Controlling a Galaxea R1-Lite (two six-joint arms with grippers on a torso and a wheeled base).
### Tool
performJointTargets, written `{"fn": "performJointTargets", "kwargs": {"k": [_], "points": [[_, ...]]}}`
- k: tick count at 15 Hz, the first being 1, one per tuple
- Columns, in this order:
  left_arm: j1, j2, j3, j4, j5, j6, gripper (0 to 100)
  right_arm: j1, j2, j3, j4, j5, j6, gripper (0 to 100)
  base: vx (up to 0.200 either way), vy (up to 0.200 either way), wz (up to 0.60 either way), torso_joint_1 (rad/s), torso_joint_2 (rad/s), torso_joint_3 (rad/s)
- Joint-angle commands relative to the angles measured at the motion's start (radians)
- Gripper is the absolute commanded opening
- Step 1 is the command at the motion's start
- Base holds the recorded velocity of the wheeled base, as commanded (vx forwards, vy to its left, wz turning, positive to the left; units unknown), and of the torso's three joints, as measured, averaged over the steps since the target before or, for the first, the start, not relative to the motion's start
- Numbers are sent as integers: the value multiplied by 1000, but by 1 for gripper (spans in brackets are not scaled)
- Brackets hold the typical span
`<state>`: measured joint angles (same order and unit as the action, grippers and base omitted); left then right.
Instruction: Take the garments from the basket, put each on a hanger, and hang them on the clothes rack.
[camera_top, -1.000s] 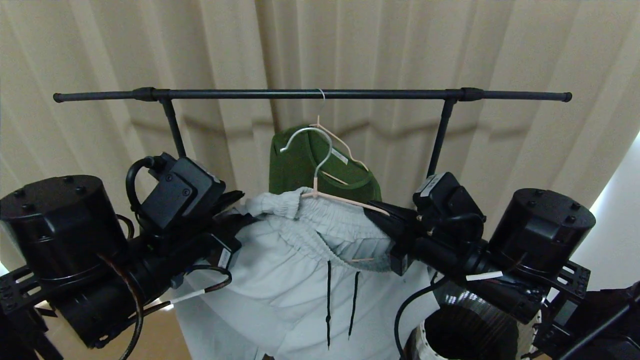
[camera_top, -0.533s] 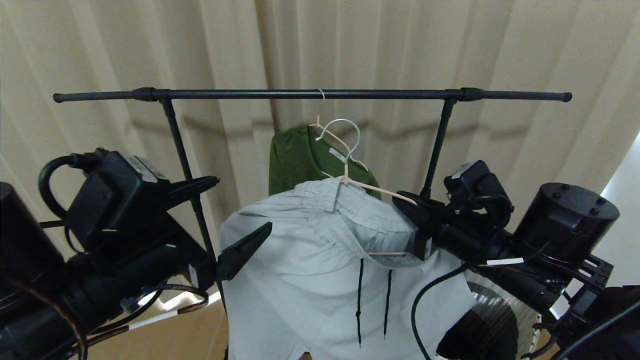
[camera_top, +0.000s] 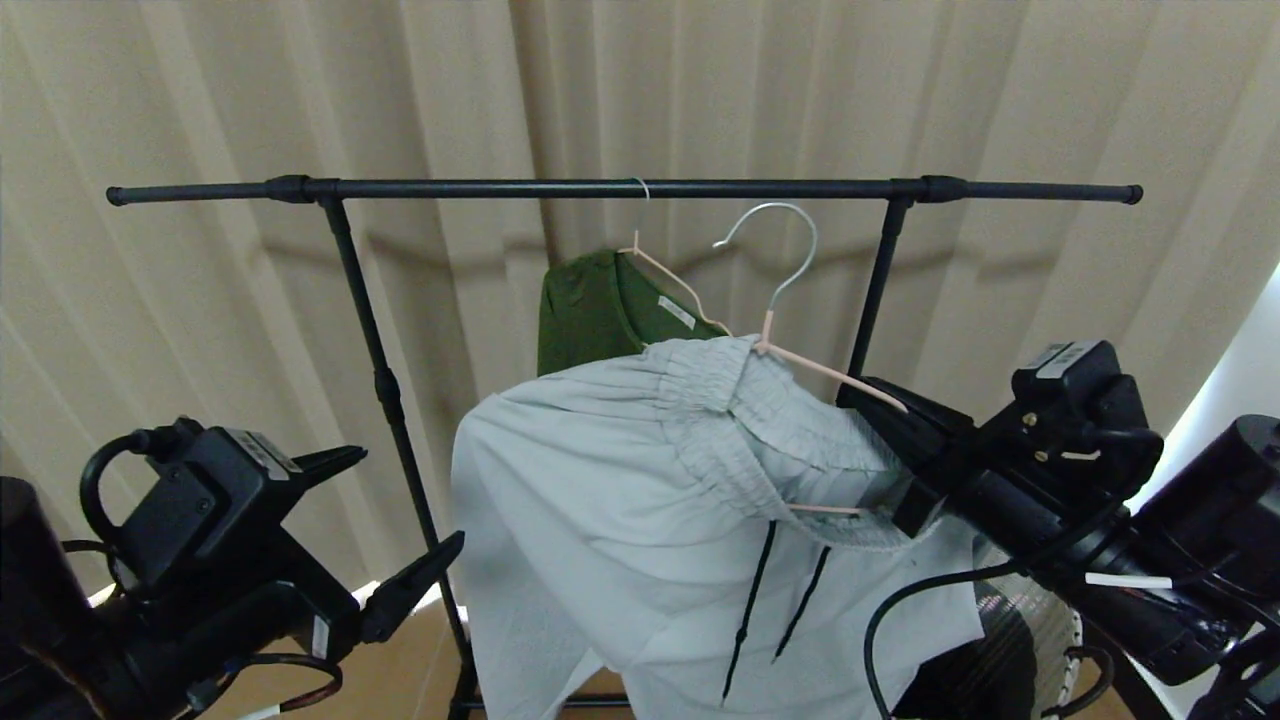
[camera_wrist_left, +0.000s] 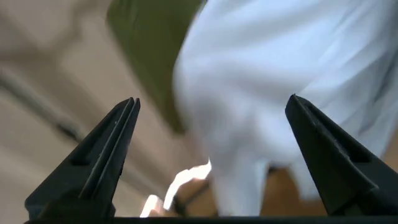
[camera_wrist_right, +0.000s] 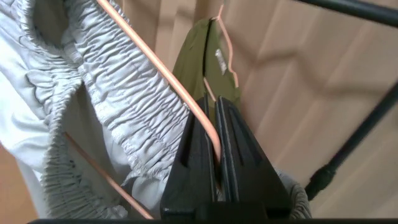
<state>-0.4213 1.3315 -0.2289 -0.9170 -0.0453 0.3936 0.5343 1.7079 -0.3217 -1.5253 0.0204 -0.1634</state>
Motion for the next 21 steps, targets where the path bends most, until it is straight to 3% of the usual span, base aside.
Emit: {"fn": "performJointTargets", "kwargs": {"k": [1, 4, 15, 16, 21], "points": [[13, 57, 8, -3, -1, 19, 100, -2, 3, 58, -44, 4, 2, 0, 0, 0, 0, 0, 0, 0], [9, 107, 7, -10, -2, 56, 100, 0, 6, 44, -45, 3, -1, 0, 0, 0, 0, 0, 0, 0], [39, 216, -75, -10, -4, 48, 100, 6, 4, 41, -45, 9, 2, 0, 0, 0, 0, 0, 0, 0], [39, 218, -78, -10, -4, 48, 0, 6, -4, 43, -45, 9, 1, 0, 0, 0, 0, 0, 0, 0], [36, 250, -112, -11, -4, 50, 0, 12, -34, 44, -45, 9, 2, 0, 0, 0, 0, 0, 0, 0]]}}
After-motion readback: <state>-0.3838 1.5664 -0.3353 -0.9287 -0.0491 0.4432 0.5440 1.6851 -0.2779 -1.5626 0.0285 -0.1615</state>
